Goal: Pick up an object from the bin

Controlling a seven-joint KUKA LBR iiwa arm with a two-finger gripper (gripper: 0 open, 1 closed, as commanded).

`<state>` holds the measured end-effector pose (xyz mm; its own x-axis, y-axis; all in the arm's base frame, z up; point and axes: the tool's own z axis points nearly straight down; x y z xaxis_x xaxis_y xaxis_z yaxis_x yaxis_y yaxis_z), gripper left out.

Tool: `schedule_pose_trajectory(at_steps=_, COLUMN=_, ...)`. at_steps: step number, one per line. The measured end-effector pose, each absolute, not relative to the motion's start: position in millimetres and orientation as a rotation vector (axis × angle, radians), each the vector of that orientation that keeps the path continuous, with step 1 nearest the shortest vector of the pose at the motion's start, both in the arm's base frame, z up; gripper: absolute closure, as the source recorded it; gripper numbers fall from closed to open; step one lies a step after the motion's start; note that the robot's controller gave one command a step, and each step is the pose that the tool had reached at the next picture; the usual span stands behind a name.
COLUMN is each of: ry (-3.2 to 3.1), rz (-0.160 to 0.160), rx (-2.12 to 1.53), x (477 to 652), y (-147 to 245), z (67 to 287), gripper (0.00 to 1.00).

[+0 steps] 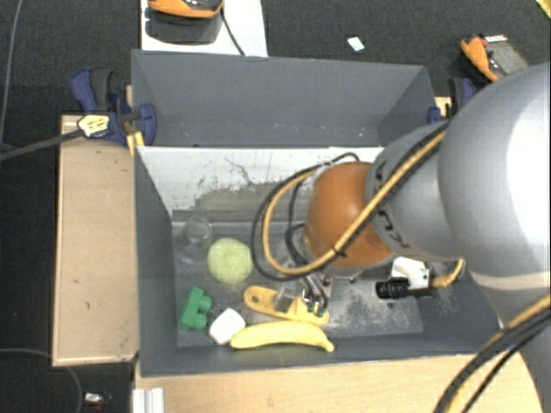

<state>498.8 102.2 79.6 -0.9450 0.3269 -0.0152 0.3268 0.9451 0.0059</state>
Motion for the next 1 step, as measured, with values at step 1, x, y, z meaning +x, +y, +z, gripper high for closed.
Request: schedule_pose_trajectory(at_steps=1, ry=3.086, rz=0.002, rx=0.519, x=488.4, y=105.8, z=88.0, gripper=1.00)
